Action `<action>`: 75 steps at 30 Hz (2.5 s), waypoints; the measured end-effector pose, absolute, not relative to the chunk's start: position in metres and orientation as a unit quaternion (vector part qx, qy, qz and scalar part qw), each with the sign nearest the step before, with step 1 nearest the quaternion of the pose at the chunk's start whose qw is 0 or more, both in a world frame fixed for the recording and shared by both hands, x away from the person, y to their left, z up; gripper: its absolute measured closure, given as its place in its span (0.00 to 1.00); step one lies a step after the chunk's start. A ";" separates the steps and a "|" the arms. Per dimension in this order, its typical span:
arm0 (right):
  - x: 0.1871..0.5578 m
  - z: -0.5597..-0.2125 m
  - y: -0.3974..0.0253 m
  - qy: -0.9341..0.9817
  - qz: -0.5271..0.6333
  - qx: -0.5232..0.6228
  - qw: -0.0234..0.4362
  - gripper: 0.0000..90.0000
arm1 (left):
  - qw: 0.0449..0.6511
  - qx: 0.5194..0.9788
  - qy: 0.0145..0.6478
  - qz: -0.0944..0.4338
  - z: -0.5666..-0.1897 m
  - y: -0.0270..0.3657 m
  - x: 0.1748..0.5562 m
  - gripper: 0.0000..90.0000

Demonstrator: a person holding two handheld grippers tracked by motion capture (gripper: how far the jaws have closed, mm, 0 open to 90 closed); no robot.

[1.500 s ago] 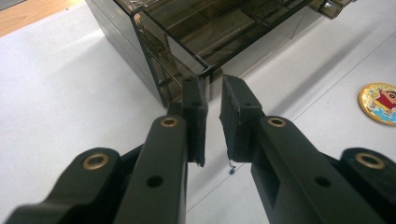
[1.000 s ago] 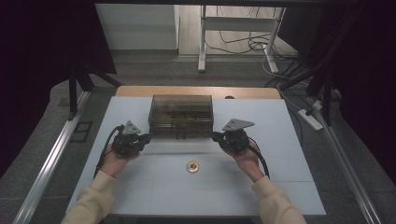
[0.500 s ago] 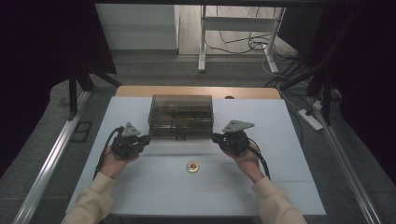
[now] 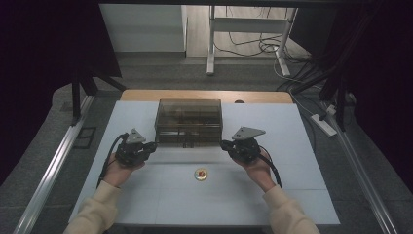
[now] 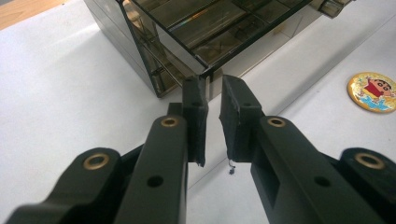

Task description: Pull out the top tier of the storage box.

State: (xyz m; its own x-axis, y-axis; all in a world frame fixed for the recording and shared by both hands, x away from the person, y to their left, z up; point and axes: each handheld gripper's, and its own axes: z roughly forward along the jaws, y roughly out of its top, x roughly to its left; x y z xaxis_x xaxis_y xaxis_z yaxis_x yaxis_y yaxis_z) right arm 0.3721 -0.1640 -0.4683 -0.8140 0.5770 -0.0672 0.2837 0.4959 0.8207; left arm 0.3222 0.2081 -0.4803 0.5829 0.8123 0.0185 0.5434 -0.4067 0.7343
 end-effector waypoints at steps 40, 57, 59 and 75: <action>0.363 -0.471 -0.165 0.851 0.434 0.246 0.164 0.90 | 0.349 0.819 0.413 0.193 -0.482 0.209 0.314 0.88; 0.360 -0.471 -0.165 0.852 0.434 0.244 0.163 0.90 | 0.347 0.820 0.413 0.193 -0.482 0.208 0.312 0.88; 0.360 -0.471 -0.165 0.852 0.433 0.244 0.163 0.90 | 0.347 0.820 0.413 0.193 -0.482 0.209 0.312 0.88; 0.358 -0.474 -0.168 0.849 0.431 0.246 0.179 0.59 | 0.374 0.808 0.415 0.187 -0.479 0.212 0.310 0.51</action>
